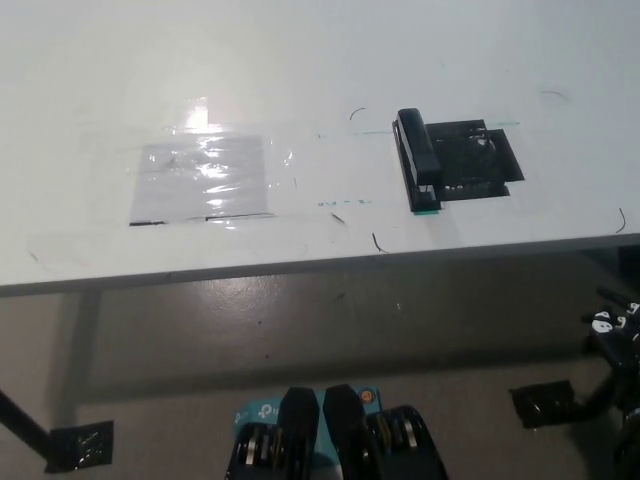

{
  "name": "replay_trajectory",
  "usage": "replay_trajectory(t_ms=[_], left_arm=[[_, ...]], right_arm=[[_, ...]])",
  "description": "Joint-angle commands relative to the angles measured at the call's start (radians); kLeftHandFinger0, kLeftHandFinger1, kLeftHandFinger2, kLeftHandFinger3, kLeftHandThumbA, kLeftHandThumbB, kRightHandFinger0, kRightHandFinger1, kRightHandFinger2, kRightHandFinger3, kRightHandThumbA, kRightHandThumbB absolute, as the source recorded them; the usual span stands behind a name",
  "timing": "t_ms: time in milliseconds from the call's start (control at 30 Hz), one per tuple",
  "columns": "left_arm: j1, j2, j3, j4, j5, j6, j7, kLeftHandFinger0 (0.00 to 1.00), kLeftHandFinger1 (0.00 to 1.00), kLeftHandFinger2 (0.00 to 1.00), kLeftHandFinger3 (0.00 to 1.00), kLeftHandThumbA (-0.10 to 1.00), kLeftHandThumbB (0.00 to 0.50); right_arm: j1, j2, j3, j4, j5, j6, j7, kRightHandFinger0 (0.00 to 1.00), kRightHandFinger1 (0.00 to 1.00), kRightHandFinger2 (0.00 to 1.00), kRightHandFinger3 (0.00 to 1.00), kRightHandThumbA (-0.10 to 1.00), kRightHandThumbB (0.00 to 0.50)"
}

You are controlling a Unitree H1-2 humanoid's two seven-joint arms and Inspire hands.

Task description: A stapler is kept infront of the robot on the black mark on the desk and the robot uses its right hand to lift the top of the stapler to open it

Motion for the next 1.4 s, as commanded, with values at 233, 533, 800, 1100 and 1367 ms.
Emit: replay_trajectory(t_ms=[233,533,800,1100,1367], left_arm=[[-0.003,0.019,-0.011,-0.009,-0.021,-0.010,-0.023,0.63,0.61,0.78,0.94,0.29,0.134],[-0.005,0.020,-0.015,-0.012,-0.021,0.000,-0.016,0.60,0.60,0.79,0.93,0.27,0.131],[0.001,0.018,-0.016,-0.019,-0.017,-0.001,-0.007,0.61,0.59,0.75,0.90,0.29,0.134],[0.000,0.010,-0.016,-0.029,-0.019,0.007,0.001,0.62,0.60,0.76,0.88,0.27,0.129],[-0.010,0.014,-0.019,-0.016,-0.015,-0.005,-0.001,0.58,0.58,0.75,0.91,0.27,0.118]], right_arm=[[-0.090,-0.021,0.010,-0.118,0.017,0.030,-0.012,0.17,0.17,0.31,0.60,0.10,0.000],[-0.206,0.010,0.043,-0.228,0.048,0.121,0.003,0.20,0.20,0.34,0.63,0.12,0.001],[-0.257,0.046,0.096,-0.226,0.063,0.139,0.018,0.20,0.19,0.34,0.63,0.10,0.000],[-0.331,0.097,0.073,-0.042,0.274,0.234,-0.013,0.37,0.40,0.57,0.84,0.11,0.000],[-0.422,0.145,0.038,0.165,0.510,0.234,-0.106,0.41,0.44,0.59,0.87,0.17,0.000]])
